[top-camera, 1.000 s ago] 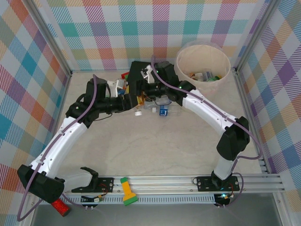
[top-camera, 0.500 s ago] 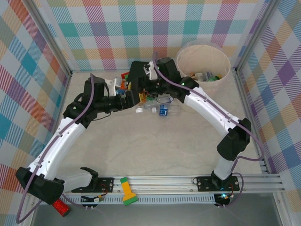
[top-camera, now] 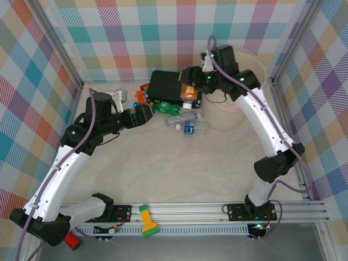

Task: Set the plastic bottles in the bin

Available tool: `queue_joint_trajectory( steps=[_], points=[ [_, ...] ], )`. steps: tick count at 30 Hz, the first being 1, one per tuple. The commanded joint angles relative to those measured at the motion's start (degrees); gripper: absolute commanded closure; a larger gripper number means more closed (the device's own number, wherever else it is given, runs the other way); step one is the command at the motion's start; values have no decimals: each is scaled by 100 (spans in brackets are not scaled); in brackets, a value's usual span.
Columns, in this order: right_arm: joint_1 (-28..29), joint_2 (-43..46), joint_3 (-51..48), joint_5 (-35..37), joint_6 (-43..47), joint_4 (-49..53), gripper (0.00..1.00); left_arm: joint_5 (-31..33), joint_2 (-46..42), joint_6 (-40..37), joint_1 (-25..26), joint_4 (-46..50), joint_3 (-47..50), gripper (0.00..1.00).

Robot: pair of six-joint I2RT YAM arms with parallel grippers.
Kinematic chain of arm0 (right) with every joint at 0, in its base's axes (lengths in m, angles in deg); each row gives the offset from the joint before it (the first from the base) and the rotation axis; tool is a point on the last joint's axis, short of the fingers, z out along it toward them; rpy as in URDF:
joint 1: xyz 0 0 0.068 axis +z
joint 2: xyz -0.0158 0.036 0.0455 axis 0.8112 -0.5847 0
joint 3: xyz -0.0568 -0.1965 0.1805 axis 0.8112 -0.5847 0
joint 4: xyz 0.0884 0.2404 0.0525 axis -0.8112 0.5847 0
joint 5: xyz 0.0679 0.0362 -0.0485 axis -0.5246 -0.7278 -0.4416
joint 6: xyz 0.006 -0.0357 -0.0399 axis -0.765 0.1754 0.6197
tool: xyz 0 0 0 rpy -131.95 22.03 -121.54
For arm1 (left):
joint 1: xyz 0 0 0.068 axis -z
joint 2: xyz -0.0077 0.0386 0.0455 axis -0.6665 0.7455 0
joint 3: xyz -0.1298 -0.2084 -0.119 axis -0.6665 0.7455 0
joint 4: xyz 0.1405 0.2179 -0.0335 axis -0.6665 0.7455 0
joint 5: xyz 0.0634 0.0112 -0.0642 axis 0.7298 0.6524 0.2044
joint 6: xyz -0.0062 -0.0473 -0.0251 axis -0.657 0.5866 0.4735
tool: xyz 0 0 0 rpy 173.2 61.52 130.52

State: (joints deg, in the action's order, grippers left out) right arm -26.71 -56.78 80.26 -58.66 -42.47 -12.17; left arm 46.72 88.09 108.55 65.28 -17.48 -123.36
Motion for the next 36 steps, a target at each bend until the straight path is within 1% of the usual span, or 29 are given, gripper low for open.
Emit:
queue_joint_trajectory(
  steps=[1, 5, 7, 9, 12, 15, 20, 22, 25, 29, 36],
  points=[
    [-355, 78, 465, 297, 374, 661, 43, 56, -6, -113, -19, 76, -26, 0],
    [-969, -23, 820, 411, 553, 973, 44, 61, 139, -71, -19, 48, -122, 0],
    [-1221, -148, 1055, 508, 682, 1177, 44, -54, 176, -76, -19, -48, -151, 1],
    [-1420, -311, 1362, 645, 814, 1451, 44, -116, 241, -189, -19, -87, -161, 1],
    [-1689, -660, 1797, 687, 1028, 1791, 44, 100, 364, -245, -19, 82, -304, 0],
    [-1922, -1021, 2239, 859, 1219, 2149, 44, 95, 359, -195, -19, -107, -253, 0],
    [-2173, -1340, 2414, 1302, 1596, 2307, 44, 200, 474, -182, -19, -132, -304, 0],
    [-2227, -1410, 2423, 1644, 1743, 2369, 44, 230, 483, -168, -19, -153, -305, 0],
    [-2268, -1523, 2423, 1978, 1953, 2372, 44, 300, 486, -87, -19, -197, -269, 0],
    [-2342, -1707, 2492, 2171, 2143, 2330, 44, 327, 524, -10, -23, -233, -247, 0],
    [-2562, -2021, 2738, 2174, 2196, 2578, 43, 354, 582, 107, -24, -313, -208, 0]
  ],
)
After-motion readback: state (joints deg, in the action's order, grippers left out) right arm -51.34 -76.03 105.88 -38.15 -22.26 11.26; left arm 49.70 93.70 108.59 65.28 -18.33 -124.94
